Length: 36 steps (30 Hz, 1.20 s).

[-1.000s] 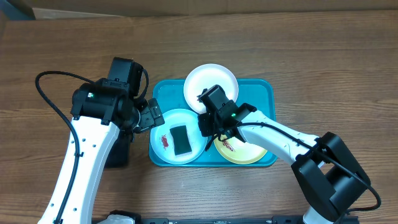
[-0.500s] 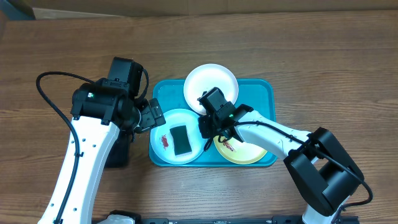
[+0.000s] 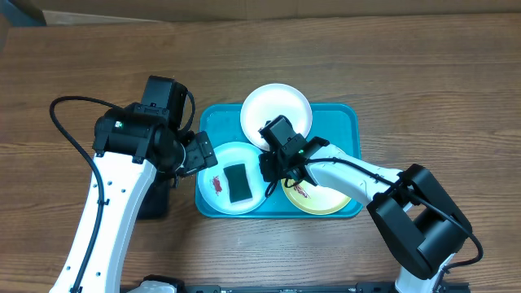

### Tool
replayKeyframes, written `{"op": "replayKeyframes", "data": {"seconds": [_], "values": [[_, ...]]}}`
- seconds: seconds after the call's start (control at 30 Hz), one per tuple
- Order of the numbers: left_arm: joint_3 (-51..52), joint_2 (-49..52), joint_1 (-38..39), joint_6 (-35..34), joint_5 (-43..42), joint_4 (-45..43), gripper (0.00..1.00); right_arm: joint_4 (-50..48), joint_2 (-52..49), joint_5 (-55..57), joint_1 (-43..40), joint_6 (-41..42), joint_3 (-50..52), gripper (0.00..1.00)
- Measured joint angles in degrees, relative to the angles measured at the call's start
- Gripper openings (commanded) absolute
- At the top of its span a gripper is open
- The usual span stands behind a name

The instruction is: Clean dirty plates on tray and stack at the side

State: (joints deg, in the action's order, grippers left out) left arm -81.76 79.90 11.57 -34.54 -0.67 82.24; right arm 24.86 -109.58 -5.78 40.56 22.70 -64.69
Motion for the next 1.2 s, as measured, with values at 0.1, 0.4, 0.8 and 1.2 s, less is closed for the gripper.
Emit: {"op": "replayKeyframes", "data": {"seconds": [0.1, 0.4, 0.8, 1.2], "values": [[0.0, 0.0, 0.0, -0.1, -0.2, 0.0, 0.78, 0.0, 0.0, 0.0, 0.0, 0.0, 0.0, 0.08], [2.1, 0.0, 0.0, 0.0, -2.7, -4.2, 0.44, 0.0, 0.0, 0.0, 0.0, 0.0, 0.0, 0.08], [17.8, 2.6, 1.8, 0.0, -15.0, -26.0, 0.64, 0.0, 0.0, 0.0, 0.0, 0.0, 0.0, 0.08], [19.9, 16.2, 7.2, 0.0, -16.3, -34.8, 0.64, 0.0, 0.0, 0.0, 0.0, 0.0, 0.0, 0.08]]}}
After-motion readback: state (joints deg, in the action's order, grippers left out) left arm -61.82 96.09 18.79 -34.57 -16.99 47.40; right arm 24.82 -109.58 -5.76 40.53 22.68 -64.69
